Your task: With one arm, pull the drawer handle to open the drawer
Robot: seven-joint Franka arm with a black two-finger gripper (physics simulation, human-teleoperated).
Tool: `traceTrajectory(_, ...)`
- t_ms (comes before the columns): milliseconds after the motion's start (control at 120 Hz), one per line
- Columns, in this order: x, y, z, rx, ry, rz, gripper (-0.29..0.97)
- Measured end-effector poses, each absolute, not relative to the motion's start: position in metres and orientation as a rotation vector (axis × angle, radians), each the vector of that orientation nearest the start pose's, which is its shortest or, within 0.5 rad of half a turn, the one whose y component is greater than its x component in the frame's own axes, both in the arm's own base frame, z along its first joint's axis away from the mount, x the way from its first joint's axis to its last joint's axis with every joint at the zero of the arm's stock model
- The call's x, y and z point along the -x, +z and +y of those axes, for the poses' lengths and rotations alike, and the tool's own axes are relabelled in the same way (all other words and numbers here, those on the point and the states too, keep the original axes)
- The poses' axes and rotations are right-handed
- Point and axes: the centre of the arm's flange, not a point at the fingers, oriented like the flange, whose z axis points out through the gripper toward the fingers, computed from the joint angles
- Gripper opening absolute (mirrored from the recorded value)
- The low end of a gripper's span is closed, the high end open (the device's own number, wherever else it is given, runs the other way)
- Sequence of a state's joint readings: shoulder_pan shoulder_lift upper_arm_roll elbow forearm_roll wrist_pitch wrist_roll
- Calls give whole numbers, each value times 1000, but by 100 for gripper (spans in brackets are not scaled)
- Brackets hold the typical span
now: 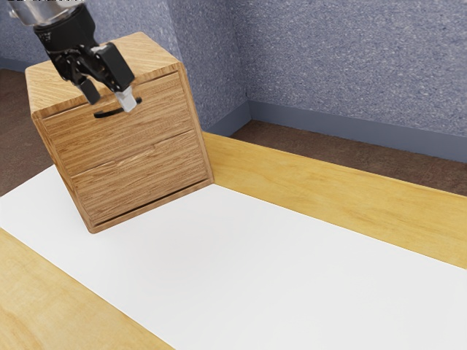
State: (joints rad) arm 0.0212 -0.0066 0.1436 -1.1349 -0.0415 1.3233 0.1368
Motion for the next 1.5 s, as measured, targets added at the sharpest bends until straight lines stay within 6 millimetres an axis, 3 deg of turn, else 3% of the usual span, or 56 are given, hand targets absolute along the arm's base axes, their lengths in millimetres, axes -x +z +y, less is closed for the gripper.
traceTrajectory(217, -500, 784, 94, 3149, -227, -63, 68)
traceTrajectory(333, -497, 780, 93, 3147, -202, 94, 68)
traceTrajectory(392, -473, 765, 81, 3141, -180, 242, 68)
traceTrajectory(450, -447, 751, 34, 3036, -162, 469, 68)
traceTrajectory(483, -439, 748, 19, 2975, -170, 559, 68)
traceTrajectory(567, -430, 744, 6, 2877, -178, 671, 68)
traceTrajectory(633, -429, 746, -17, 2789, -187, 791, 68)
traceTrajectory(683, -429, 746, -24, 2738, -186, 874, 68)
traceTrajectory(800, -422, 707, -29, 2658, -221, 1048, 68)
traceTrajectory(867, -420, 704, -33, 2630, -296, 1089, 68)
traceTrajectory(1033, -409, 719, -35, 2592, -393, 1131, 68)
traceTrajectory(1283, -411, 715, -23, 2644, -397, 1145, 68)
traceTrajectory(1333, -421, 709, -17, 2659, -378, 1133, 68)
traceTrajectory(1400, -445, 721, -4, 2660, -394, 1097, 68)
traceTrajectory(1450, -475, 731, 13, 2659, -405, 1062, 68)
traceTrajectory(1500, -490, 736, 36, 2665, -406, 1011, 68)
